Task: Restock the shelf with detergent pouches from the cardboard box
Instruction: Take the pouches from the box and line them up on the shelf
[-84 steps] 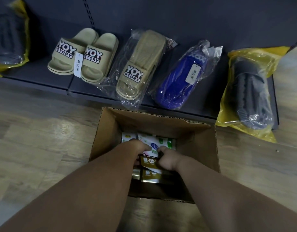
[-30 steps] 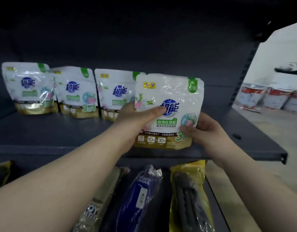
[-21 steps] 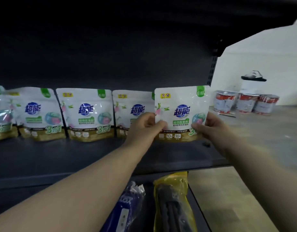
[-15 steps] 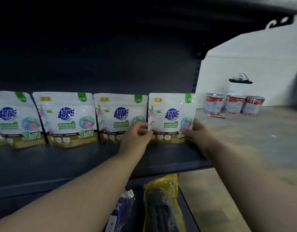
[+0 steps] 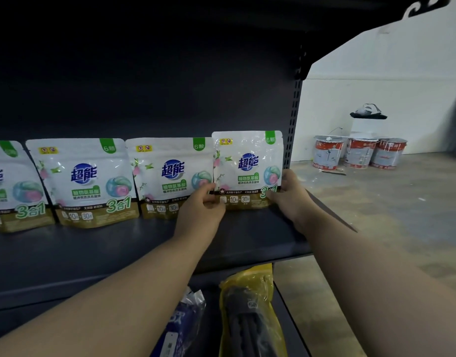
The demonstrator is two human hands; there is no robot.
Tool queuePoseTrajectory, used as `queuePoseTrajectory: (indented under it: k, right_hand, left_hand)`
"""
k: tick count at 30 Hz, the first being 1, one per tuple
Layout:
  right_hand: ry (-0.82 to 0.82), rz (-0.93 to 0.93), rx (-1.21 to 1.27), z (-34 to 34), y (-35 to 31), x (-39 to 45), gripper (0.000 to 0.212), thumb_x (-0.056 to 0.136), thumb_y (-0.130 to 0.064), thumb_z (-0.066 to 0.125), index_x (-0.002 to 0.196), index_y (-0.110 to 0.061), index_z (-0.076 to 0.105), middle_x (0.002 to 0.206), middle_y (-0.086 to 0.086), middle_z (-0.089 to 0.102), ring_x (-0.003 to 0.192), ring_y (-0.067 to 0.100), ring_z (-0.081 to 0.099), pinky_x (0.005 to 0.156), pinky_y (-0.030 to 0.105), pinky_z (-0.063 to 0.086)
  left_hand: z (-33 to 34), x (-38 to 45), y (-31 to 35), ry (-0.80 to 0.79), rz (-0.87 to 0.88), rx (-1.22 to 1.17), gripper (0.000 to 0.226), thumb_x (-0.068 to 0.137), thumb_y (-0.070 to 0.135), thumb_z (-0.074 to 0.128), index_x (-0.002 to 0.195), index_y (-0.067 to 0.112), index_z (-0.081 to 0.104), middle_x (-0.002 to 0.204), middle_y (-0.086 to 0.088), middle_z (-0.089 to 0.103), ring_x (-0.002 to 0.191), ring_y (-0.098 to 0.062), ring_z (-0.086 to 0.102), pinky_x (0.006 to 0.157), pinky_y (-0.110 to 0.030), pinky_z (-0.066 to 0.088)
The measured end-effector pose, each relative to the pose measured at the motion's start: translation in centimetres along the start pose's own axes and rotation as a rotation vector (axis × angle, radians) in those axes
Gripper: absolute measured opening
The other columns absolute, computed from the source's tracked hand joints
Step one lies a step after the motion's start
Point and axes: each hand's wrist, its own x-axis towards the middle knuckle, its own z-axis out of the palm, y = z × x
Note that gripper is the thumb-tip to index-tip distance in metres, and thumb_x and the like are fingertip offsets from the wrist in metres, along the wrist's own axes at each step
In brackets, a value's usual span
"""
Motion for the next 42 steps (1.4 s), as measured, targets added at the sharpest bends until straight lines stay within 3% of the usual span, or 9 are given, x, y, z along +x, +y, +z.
queuePoseTrajectory:
  k: [3, 9, 17, 21, 26, 35, 42]
  right_hand:
    - [-0.011, -0.007, 0.016, 0.05, 0.11, 0.13, 0.04, 0.083, -0.011, 0.069, 0.114, -0.029, 0.052, 0.116, -0.001, 0.072, 0.109, 0.022, 0.068, 0.094, 0.051, 0.058]
    - [-0.017, -0.003, 0.057, 0.0, 0.19, 0.07, 0.043, 0.075, -0.006, 0.07, 0.109, -0.028, 0.054, 0.113, 0.001, 0.074, 0.104, 0.024, 0.071, 0.09, 0.052, 0.06]
    - [-0.001, -0.025, 0.04, 0.23, 0.4, 0.0, 0.044, 0.078, -0.009, 0.079, 0.104, -0.033, 0.052, 0.114, 0.0, 0.073, 0.106, 0.021, 0.071, 0.097, 0.05, 0.057]
    - [0.009, -0.025, -0.004, 0.32, 0.51, 0.0, 0.043, 0.082, -0.009, 0.077, 0.111, -0.028, 0.051, 0.115, -0.003, 0.073, 0.107, 0.019, 0.069, 0.097, 0.049, 0.056]
    - [0.022, -0.034, -0.074, 0.41, 0.2, -0.19, 0.046, 0.085, -0.012, 0.075, 0.121, -0.026, 0.049, 0.119, -0.005, 0.07, 0.111, 0.018, 0.066, 0.1, 0.048, 0.054]
    - [0.028, -0.007, 0.033, 0.27, -0.31, -0.7, 0.051, 0.081, -0.01, 0.08, 0.118, -0.023, 0.048, 0.113, -0.003, 0.07, 0.104, 0.017, 0.069, 0.095, 0.043, 0.058]
    - [-0.002, -0.014, -0.041, 0.33, -0.16, -0.62, 0.045, 0.083, -0.009, 0.077, 0.115, -0.024, 0.049, 0.114, -0.003, 0.073, 0.106, 0.018, 0.069, 0.097, 0.048, 0.057]
  left_hand:
    - [0.17, 0.07, -0.11, 0.001, -0.008, -0.007, 0.055, 0.089, 0.021, 0.068, 0.139, 0.032, 0.049, 0.114, 0.011, 0.064, 0.099, -0.004, 0.063, 0.086, -0.026, 0.051]
    - [0.19, -0.04, -0.13, 0.021, -0.01, 0.0, 0.049, 0.088, 0.022, 0.069, 0.134, 0.027, 0.054, 0.11, 0.01, 0.065, 0.097, -0.009, 0.065, 0.09, -0.038, 0.057]
    - [0.09, -0.14, -0.25, 0.025, -0.006, 0.036, 0.045, 0.088, 0.019, 0.065, 0.132, 0.026, 0.057, 0.112, 0.009, 0.065, 0.097, -0.01, 0.065, 0.084, -0.031, 0.054]
    - [0.0, -0.22, -0.18, 0.023, -0.006, 0.038, 0.046, 0.089, 0.019, 0.065, 0.134, 0.027, 0.055, 0.113, 0.009, 0.064, 0.097, -0.007, 0.062, 0.085, -0.029, 0.053]
    - [0.05, -0.28, -0.25, 0.015, 0.006, 0.039, 0.046, 0.09, 0.019, 0.064, 0.134, 0.026, 0.055, 0.113, 0.01, 0.064, 0.096, -0.003, 0.06, 0.074, -0.02, 0.046]
    - [0.02, -0.3, -0.12, 0.023, -0.009, 0.037, 0.047, 0.089, 0.019, 0.065, 0.134, 0.027, 0.054, 0.112, 0.01, 0.063, 0.098, -0.01, 0.063, 0.086, -0.033, 0.055]
    - [0.09, -0.18, -0.23, 0.027, -0.018, 0.019, 0.049, 0.088, 0.02, 0.066, 0.135, 0.027, 0.054, 0.113, 0.008, 0.064, 0.099, -0.014, 0.065, 0.09, -0.04, 0.057]
